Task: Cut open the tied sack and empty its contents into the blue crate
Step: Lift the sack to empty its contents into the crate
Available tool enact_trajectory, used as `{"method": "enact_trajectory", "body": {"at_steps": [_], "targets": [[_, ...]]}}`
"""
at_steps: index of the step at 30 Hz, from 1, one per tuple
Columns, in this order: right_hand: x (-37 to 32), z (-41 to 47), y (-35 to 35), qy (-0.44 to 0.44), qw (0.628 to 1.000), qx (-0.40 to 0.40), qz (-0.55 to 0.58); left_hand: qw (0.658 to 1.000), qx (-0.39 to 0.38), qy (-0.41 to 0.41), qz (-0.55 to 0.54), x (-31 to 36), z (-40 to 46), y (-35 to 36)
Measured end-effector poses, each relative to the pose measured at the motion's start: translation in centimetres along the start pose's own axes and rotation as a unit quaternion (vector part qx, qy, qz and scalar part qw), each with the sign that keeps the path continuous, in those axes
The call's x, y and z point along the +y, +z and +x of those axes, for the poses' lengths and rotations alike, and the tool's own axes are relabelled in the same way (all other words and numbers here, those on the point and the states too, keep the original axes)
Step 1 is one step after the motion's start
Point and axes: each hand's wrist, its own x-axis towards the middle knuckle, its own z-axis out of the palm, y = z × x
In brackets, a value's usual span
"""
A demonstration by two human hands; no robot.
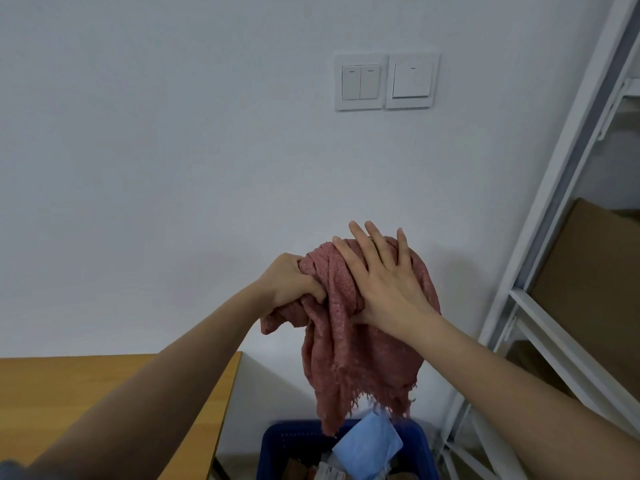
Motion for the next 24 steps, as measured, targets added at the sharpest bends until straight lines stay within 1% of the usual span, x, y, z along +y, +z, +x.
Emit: {"method": "enact_trajectory", "body": {"at_steps": [2, 5, 7, 9, 11, 13, 15, 16, 17, 18, 20, 22, 24], "targets": [[0.0, 0.1, 0.3, -0.002, 0.999, 0.035, -0.016, 0.999, -0.033, -0.018, -0.026, 0.0, -0.1, 0.1], [0.2, 0.4, 0.3, -0.007, 0.997, 0.075, -0.001, 0.996, -0.071, -0.037, -0.046, 0.1, 0.1, 0.0], [0.3, 0.3, 0.1, 0.003, 0.997, 0.07, 0.008, 0.993, -0.097, -0.048, -0.042, 0.1, 0.1, -0.1], [0.4, 0.2, 0.2, 0.021, 0.998, 0.05, 0.017, 0.99, -0.125, -0.055, -0.021, 0.5, -0.1, -0.3], [0.4, 0.0, 0.2, 0.039, 0.999, 0.013, 0.032, 0.989, -0.14, -0.052, 0.018, 0.5, 0.0, -0.3], [0.4, 0.0, 0.2, 0.056, 0.997, -0.016, 0.052, 0.988, -0.134, -0.035, 0.065, 0.4, 0.4, -0.2], [0.6, 0.1, 0.3, 0.084, 0.993, -0.036, 0.076, 0.984, -0.1, -0.01, 0.145, 0.4, 0.5, 0.0], [0.8, 0.1, 0.3, 0.103, 0.99, -0.042, 0.088, 0.975, -0.072, 0.019, 0.209, 0.5, 0.3, 0.1], [1.0, 0.2, 0.3, 0.123, 0.986, -0.046, 0.1, 0.955, -0.034, 0.065, 0.286, 0.8, 0.0, 0.3], [1.2, 0.2, 0.2, 0.141, 0.982, -0.048, 0.112, 0.925, 0.004, 0.118, 0.362, 1.1, -0.5, 0.7], [1.7, 0.4, 0.0, 0.16, 0.977, -0.049, 0.132, 0.864, 0.06, 0.2, 0.459, 1.4, -1.4, 1.6], [1.8, 0.6, -0.3, 0.165, 0.973, -0.054, 0.151, 0.805, 0.099, 0.239, 0.534, 1.2, -1.6, 2.6], [1.6, 0.7, -0.7, 0.168, 0.968, -0.068, 0.171, 0.748, 0.137, 0.245, 0.601, 0.5, -1.2, 3.2]]}}
